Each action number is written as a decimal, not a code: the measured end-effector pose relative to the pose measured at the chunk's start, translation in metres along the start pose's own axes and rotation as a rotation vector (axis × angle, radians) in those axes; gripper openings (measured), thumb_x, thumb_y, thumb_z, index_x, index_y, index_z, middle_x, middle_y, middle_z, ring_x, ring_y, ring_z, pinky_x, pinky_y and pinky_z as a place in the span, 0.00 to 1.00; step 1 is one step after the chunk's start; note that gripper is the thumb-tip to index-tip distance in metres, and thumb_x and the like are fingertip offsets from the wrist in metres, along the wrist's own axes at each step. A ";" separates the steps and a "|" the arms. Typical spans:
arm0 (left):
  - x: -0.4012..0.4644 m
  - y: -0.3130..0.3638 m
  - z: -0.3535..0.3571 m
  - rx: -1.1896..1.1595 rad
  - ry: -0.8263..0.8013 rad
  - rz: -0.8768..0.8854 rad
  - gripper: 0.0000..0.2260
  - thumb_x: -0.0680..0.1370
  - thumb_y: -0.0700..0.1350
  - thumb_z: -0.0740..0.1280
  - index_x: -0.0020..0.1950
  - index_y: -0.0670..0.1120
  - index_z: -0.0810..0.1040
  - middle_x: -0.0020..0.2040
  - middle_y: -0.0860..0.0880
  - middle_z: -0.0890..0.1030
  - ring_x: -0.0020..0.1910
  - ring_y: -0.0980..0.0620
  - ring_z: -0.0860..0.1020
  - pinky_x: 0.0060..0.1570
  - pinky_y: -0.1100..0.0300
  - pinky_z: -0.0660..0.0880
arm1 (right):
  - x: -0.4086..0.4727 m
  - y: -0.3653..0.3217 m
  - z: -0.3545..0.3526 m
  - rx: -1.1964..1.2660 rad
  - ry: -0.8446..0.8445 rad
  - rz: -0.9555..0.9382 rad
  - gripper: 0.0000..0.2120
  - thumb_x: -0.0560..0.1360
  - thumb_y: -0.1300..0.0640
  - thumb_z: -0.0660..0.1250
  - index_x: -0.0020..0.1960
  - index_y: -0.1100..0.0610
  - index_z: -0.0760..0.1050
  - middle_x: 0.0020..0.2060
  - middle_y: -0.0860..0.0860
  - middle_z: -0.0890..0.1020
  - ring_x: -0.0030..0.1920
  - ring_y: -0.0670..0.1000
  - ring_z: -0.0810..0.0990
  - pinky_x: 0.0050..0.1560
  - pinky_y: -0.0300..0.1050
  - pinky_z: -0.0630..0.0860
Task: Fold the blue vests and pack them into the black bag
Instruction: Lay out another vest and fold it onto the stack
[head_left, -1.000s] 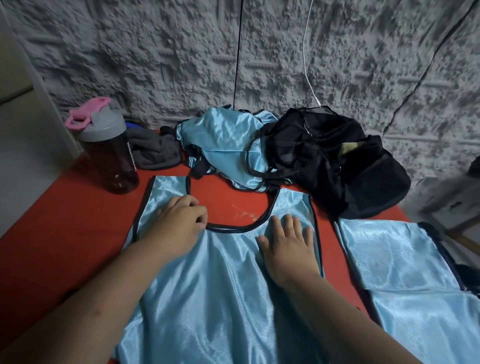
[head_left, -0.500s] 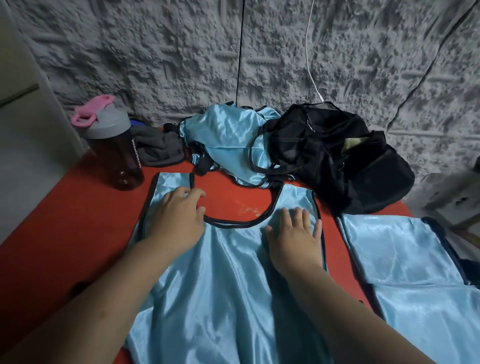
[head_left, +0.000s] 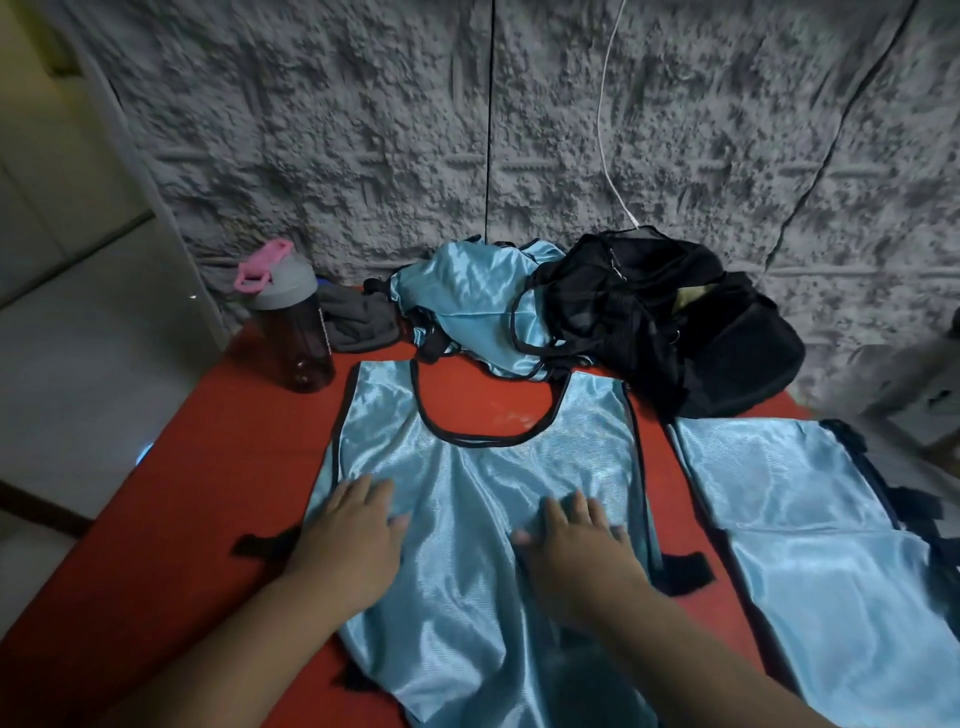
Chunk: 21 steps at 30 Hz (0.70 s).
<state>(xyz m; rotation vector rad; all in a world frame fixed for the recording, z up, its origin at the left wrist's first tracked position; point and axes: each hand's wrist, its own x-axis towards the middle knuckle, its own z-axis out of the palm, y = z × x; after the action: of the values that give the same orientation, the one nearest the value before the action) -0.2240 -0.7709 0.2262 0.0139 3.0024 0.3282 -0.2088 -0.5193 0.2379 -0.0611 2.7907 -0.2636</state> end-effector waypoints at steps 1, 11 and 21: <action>0.001 -0.001 0.002 -0.016 -0.036 -0.025 0.27 0.83 0.57 0.49 0.80 0.48 0.59 0.80 0.47 0.59 0.79 0.47 0.55 0.77 0.49 0.56 | 0.000 0.006 0.005 -0.022 -0.001 -0.005 0.40 0.74 0.30 0.35 0.81 0.49 0.50 0.81 0.57 0.49 0.81 0.60 0.45 0.77 0.66 0.49; 0.019 -0.003 0.006 0.028 -0.081 -0.080 0.27 0.84 0.57 0.44 0.81 0.59 0.37 0.81 0.58 0.36 0.80 0.51 0.36 0.78 0.48 0.36 | 0.023 0.020 0.015 -0.061 0.079 0.000 0.35 0.80 0.32 0.34 0.81 0.48 0.30 0.80 0.51 0.33 0.78 0.53 0.27 0.78 0.61 0.33; 0.023 -0.004 -0.024 -0.207 0.145 0.007 0.25 0.83 0.50 0.61 0.80 0.52 0.62 0.81 0.51 0.61 0.80 0.46 0.56 0.77 0.44 0.50 | 0.012 0.028 -0.015 0.312 0.208 -0.030 0.32 0.84 0.39 0.51 0.83 0.50 0.49 0.82 0.52 0.53 0.82 0.53 0.49 0.80 0.53 0.49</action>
<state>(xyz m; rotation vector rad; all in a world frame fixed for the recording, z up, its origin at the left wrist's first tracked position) -0.2499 -0.7793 0.2455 -0.0195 3.0933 0.6664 -0.2256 -0.4898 0.2426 0.0000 2.9162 -0.7478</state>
